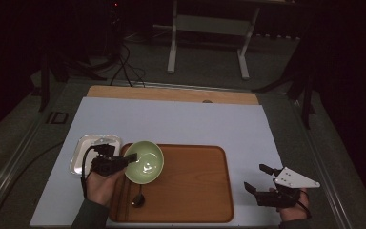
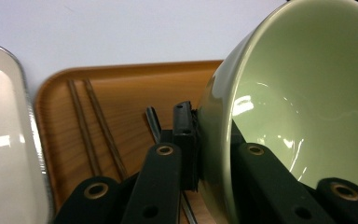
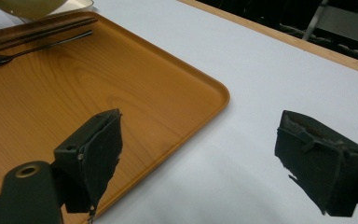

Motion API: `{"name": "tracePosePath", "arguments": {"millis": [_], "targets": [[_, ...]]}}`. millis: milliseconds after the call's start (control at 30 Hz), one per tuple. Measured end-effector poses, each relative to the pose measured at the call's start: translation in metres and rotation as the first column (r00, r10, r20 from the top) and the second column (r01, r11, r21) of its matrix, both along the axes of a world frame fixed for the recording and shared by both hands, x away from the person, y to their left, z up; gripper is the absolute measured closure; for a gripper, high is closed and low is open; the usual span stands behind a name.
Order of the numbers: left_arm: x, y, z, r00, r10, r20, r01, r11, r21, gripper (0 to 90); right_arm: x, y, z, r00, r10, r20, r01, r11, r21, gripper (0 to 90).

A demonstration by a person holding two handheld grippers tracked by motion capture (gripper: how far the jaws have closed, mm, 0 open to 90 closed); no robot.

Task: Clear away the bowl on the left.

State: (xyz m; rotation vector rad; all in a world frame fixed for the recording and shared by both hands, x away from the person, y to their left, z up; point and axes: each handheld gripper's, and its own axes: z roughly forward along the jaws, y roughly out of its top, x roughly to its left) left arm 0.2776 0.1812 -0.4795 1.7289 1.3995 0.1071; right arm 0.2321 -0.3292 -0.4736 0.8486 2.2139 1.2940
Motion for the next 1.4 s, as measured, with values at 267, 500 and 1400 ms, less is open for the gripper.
{"name": "tracePosePath", "arguments": {"millis": [267, 500, 1400], "targets": [[0.002, -0.017, -0.009, 0.9989, -0.036, -0.032, 0.037, 0.9989, 0.031, 84.8, 0.0, 0.0, 0.0, 1.0, 0.0, -0.001, 0.0, 1.0, -0.003, 14.7], [0.004, -0.026, -0.02, 0.9955, -0.062, -0.072, 0.066, 0.9965, 0.051, 84.6, 0.0, 0.0, 0.0, 1.0, 0.001, 0.0, -0.001, 1.0, -0.003, 14.7], [0.005, -0.05, -0.032, 0.9916, -0.075, -0.105, 0.093, 0.9793, 0.18, 81.7, 0.0, 0.0, 0.0, 1.0, 0.001, -0.001, -0.001, 1.0, -0.005, 14.7]]}}
